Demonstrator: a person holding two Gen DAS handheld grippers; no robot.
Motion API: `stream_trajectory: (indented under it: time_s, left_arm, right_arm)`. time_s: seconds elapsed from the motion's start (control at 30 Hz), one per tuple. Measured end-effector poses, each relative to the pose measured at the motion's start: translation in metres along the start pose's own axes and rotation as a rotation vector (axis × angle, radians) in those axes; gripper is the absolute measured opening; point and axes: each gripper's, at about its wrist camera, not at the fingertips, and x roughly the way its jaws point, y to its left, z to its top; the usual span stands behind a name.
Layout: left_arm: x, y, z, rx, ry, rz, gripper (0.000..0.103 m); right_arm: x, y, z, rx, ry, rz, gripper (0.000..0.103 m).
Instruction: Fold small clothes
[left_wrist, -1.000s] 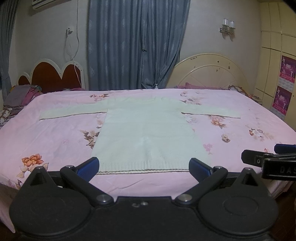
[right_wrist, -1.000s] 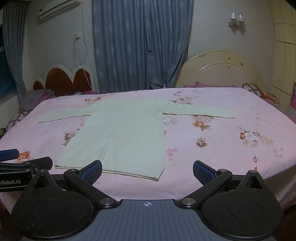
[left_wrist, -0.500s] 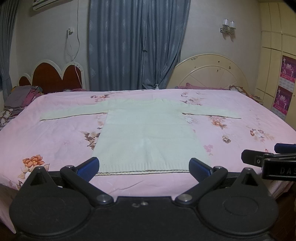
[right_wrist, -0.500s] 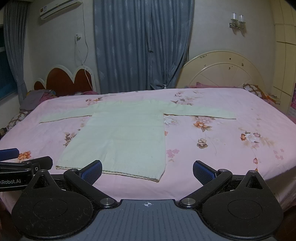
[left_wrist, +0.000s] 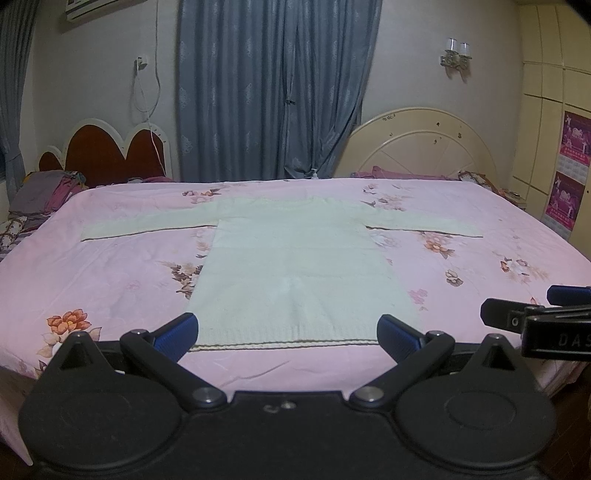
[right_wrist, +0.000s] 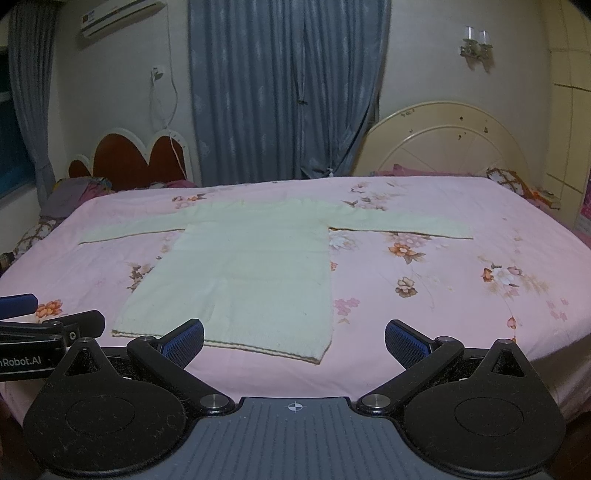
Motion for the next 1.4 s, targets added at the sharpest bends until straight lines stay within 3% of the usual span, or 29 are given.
stream_trajectory:
  time_s: [1.07,1.4]
  left_arm:
    - [0.003,0.002,0.0,-0.007,0.005,0.005,0.103]
    - [0.043,0.004,0.019,0.01,0.002,-0.004,0.103]
  right_arm:
    - [0.002,0.008,-0.002,0.001,0.011,0.0,0.103]
    - [0.034,-0.001,0.015,0.007,0.016,-0.036,0.103]
